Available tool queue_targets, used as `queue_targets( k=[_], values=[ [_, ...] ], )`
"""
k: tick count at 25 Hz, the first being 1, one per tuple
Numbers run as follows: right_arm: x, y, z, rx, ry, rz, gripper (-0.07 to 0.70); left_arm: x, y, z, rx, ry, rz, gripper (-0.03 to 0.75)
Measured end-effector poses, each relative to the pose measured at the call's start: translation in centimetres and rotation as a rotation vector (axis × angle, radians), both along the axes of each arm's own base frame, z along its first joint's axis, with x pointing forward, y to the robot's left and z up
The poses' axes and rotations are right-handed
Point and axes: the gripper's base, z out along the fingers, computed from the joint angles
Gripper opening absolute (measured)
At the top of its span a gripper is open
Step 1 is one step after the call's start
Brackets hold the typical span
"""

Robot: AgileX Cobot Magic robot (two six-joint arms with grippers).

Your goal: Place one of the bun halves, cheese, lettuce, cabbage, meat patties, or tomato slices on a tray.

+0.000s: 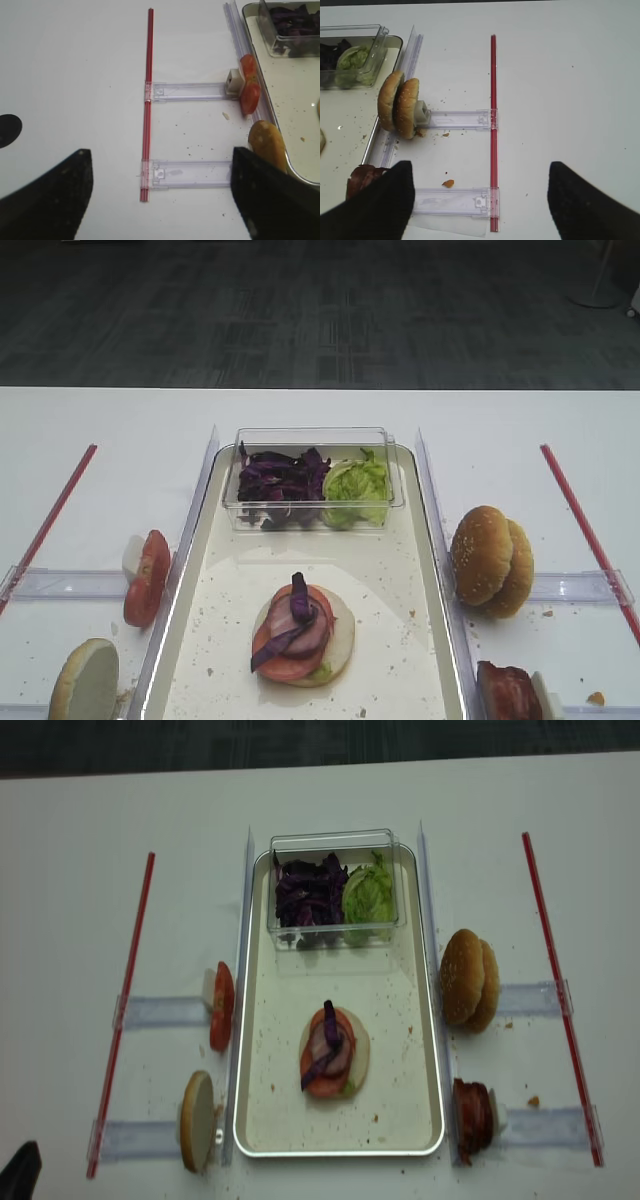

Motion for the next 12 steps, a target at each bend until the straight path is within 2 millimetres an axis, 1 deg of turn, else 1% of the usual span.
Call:
queue_targets(
  k=[12],
  values=[
    [0.00, 0.00, 0.00, -0.001, 0.000, 0.001, 0.571, -0.03, 0.00, 0.00, 0.000, -0.002, 0.000, 0.524]
  ],
)
